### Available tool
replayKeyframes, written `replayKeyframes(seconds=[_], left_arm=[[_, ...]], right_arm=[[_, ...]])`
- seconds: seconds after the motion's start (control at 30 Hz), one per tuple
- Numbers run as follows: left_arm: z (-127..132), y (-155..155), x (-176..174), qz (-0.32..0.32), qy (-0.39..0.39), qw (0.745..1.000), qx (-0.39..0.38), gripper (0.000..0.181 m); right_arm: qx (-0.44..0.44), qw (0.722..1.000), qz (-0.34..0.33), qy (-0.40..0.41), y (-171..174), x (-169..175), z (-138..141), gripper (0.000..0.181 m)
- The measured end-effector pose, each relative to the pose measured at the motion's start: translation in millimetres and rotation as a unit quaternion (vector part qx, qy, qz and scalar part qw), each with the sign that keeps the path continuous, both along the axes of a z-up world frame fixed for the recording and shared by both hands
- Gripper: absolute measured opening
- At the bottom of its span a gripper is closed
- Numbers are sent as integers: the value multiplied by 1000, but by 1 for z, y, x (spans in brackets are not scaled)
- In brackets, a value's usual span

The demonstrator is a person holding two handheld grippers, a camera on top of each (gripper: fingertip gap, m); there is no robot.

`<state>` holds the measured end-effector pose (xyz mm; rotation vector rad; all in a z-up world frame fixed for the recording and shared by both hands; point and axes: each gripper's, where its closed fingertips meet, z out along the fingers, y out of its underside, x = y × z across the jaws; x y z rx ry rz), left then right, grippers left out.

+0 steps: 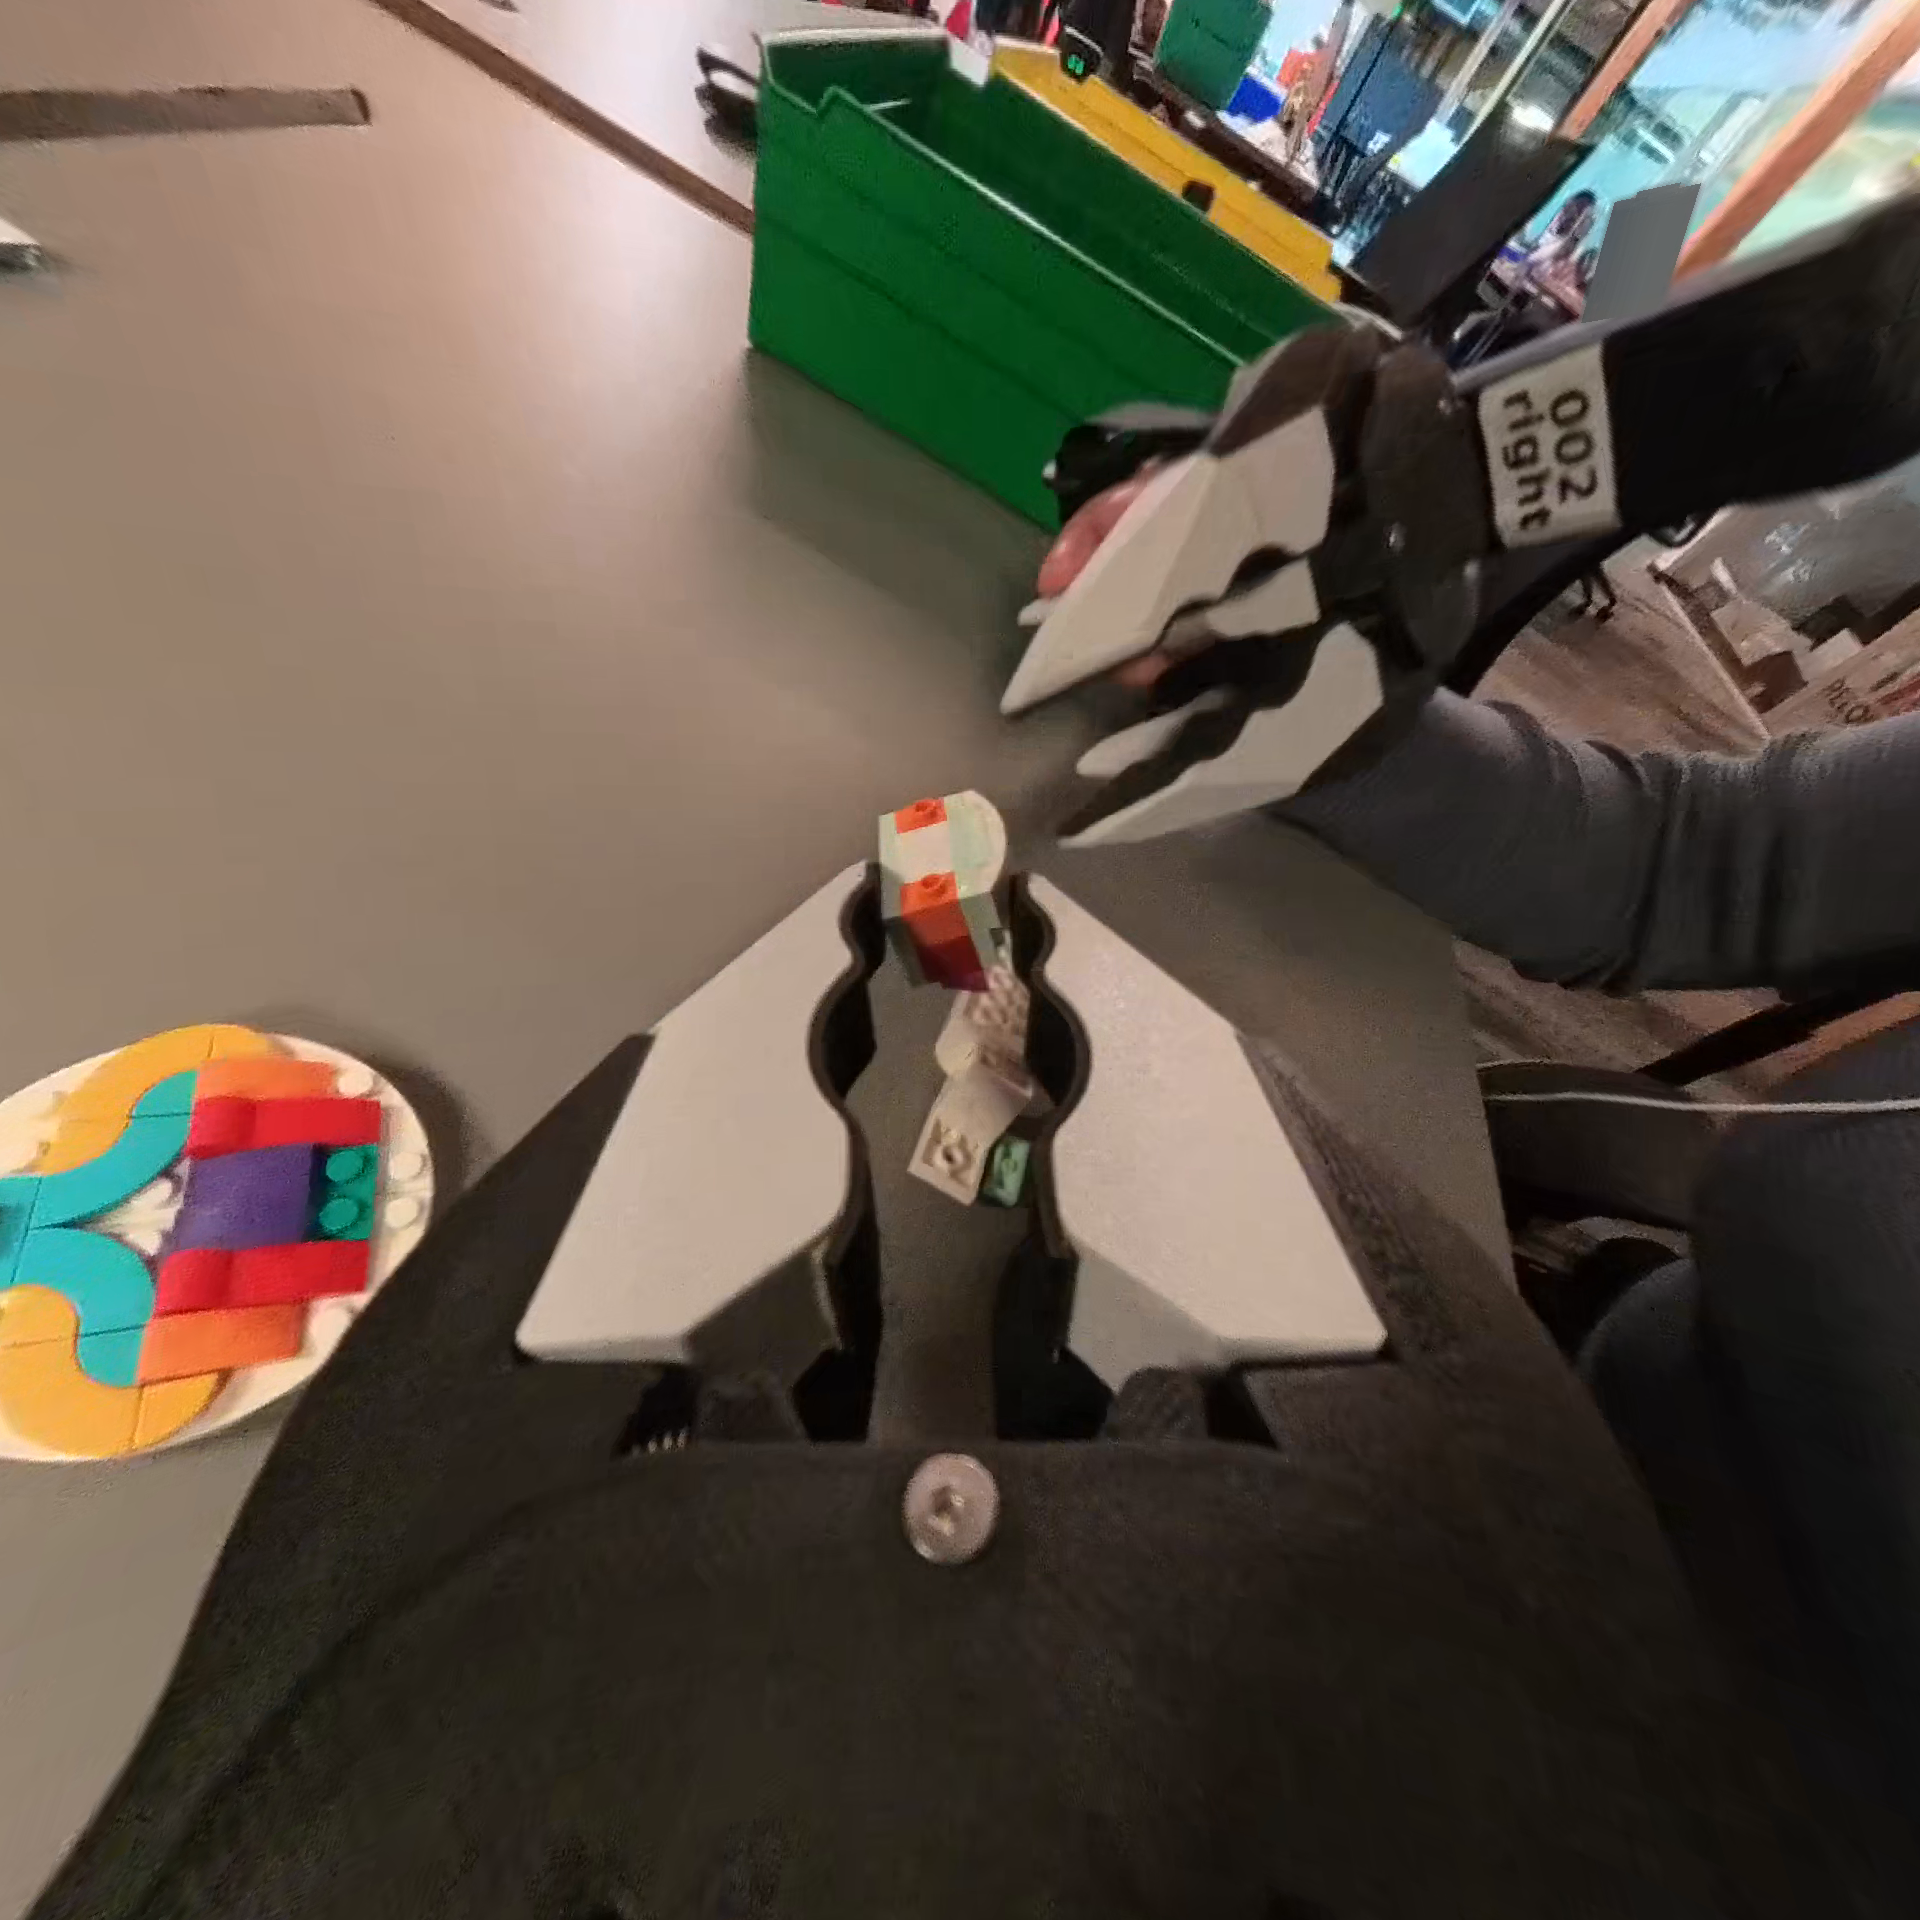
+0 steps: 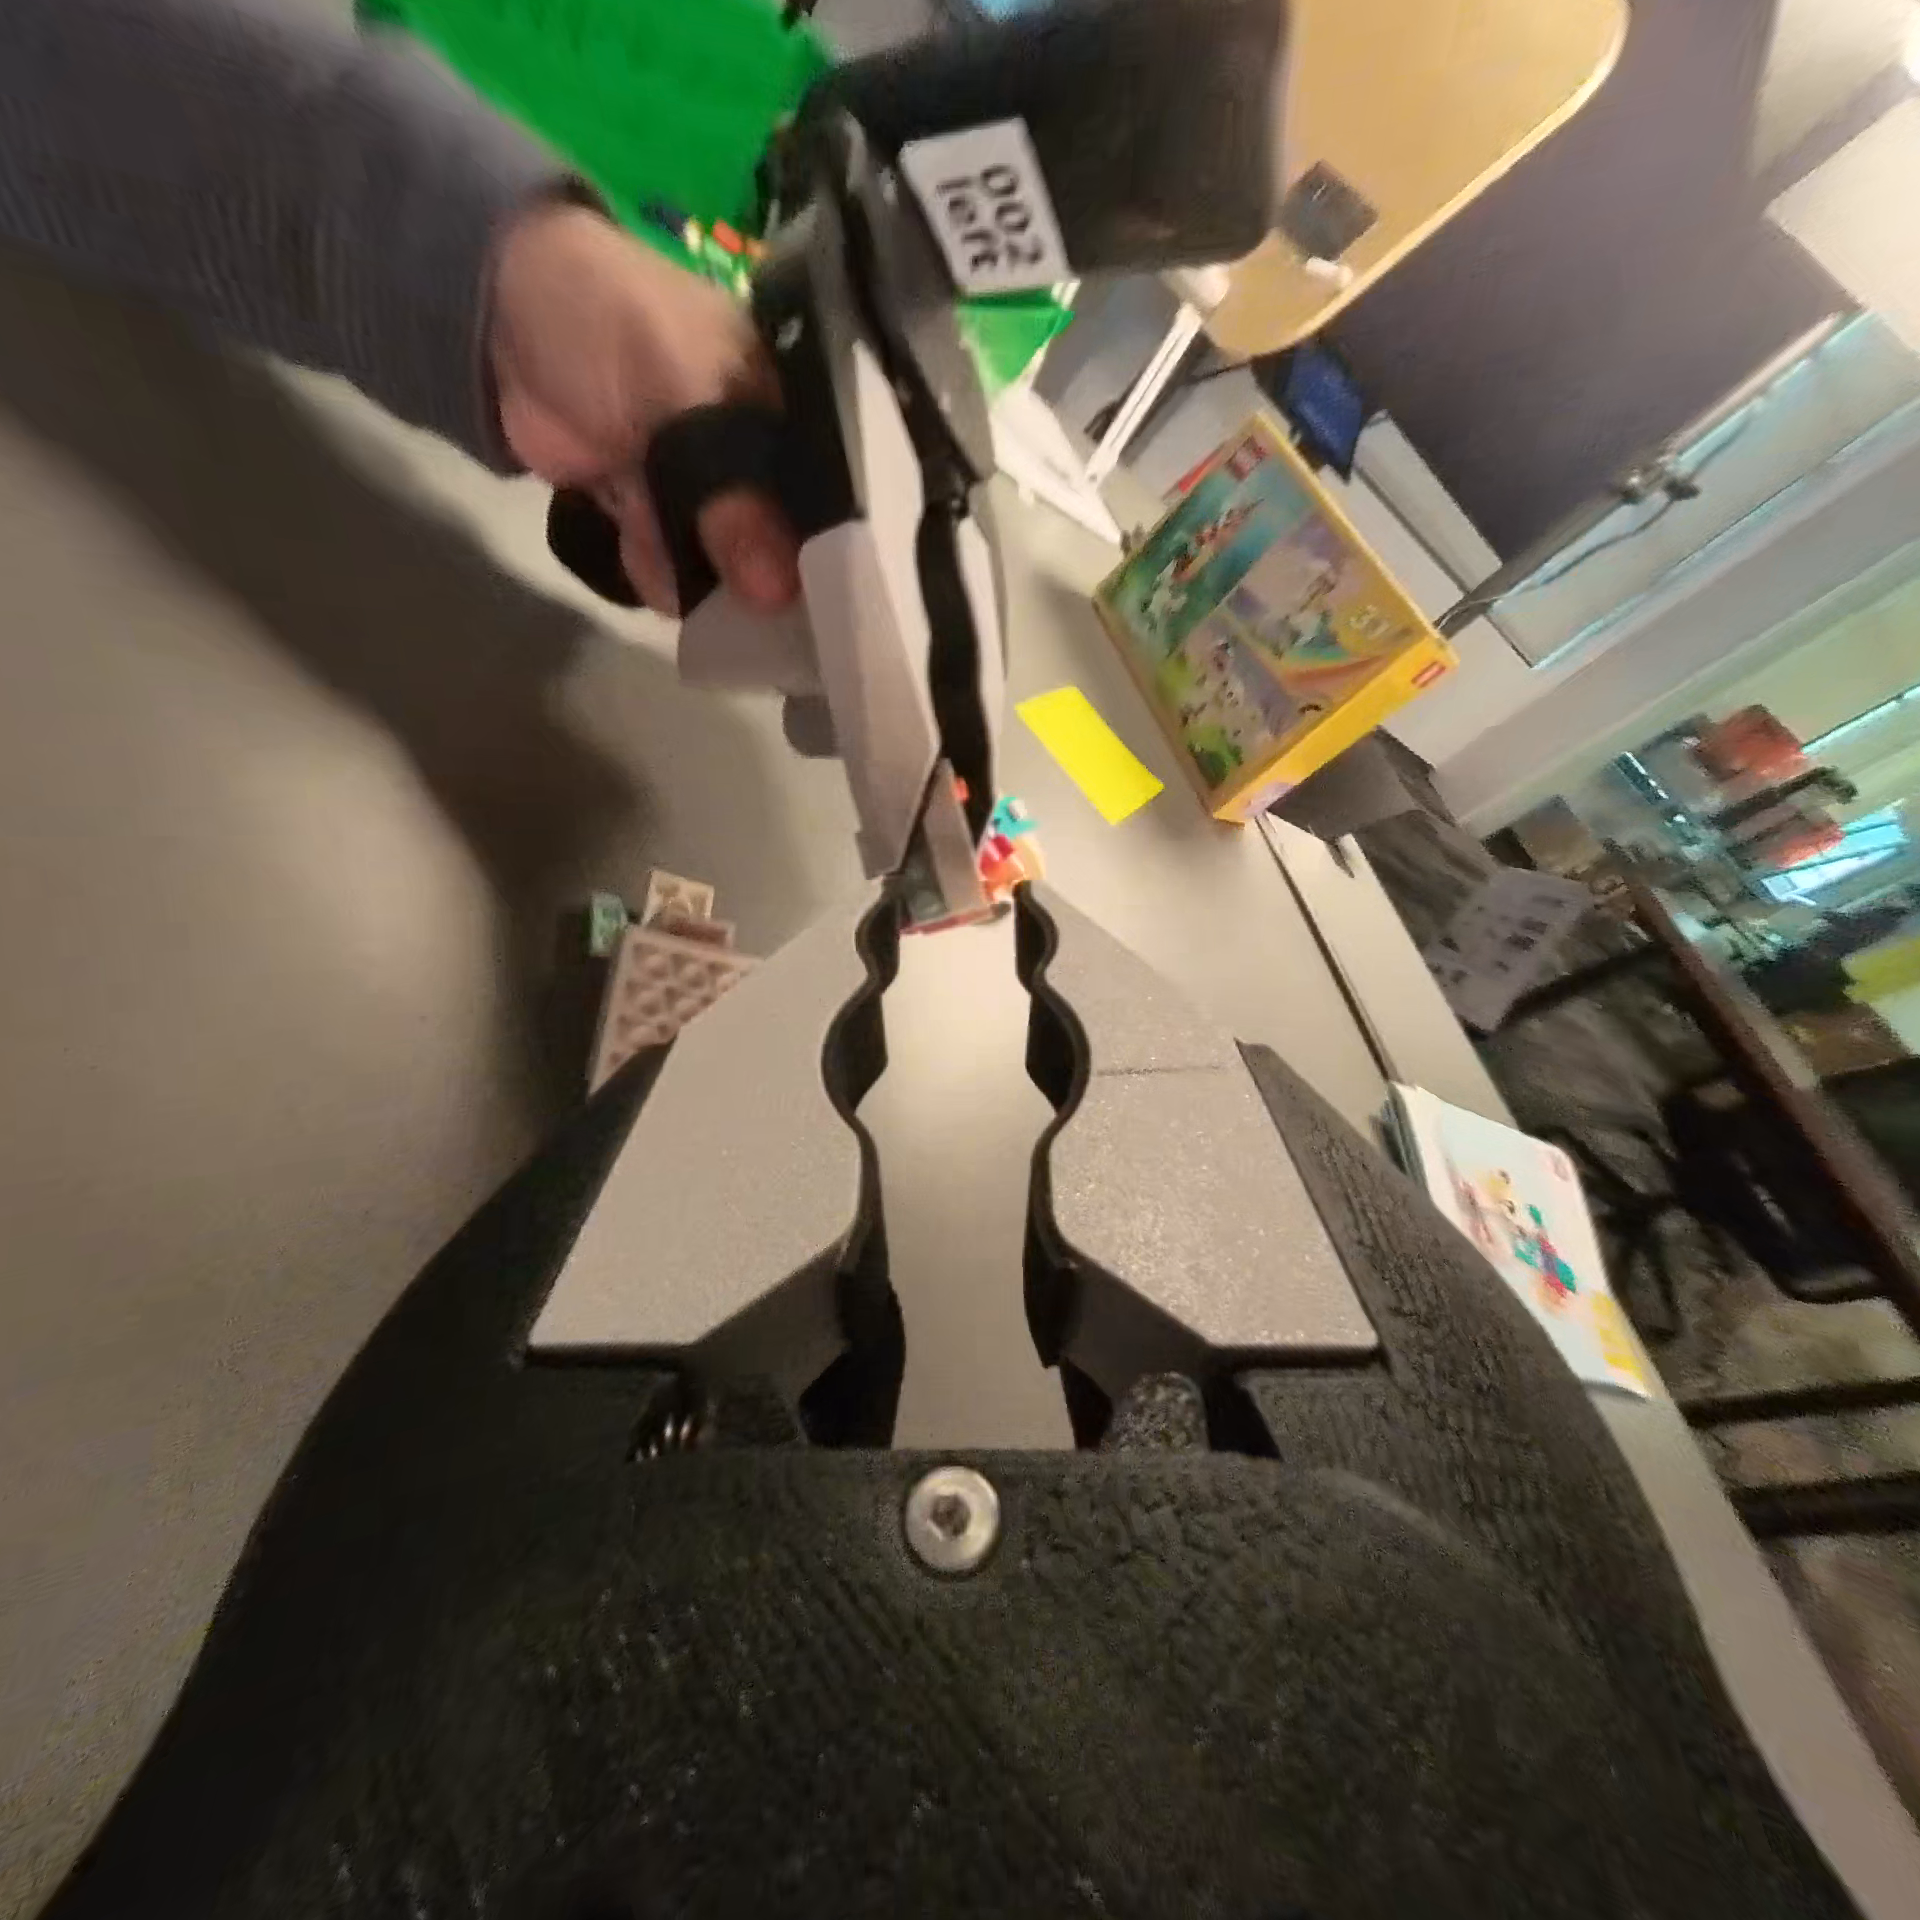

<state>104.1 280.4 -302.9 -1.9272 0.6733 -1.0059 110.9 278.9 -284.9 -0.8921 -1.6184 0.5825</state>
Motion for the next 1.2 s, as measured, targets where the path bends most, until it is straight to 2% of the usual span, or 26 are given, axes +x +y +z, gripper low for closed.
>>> replayKeyframes(seconds=[0.17, 0.43, 0.67, 0.8, 1.2], left_arm=[[-6, -3, 6, -15, -4, 1000, -19, 23], [-19, -2, 5, -4, 58, 998, -14, 23], [-21, -3, 6, -9, 64, 998, -17, 23], [-16, -4, 6, -9, 48, 999, -17, 23], [-17, -5, 4, -13, 51, 998, -22, 23]], right_arm=[[61, 997, -13, -45, -1, -6, -18, 14], [113, 990, -22, -76, 0, -8, -31, 13], [82, 994, -10, -75, -2, -8, -33, 14], [42, 998, 1, -49, -3, -8, -27, 13], [19, 999, 15, -39, -3, -7, -29, 13]])
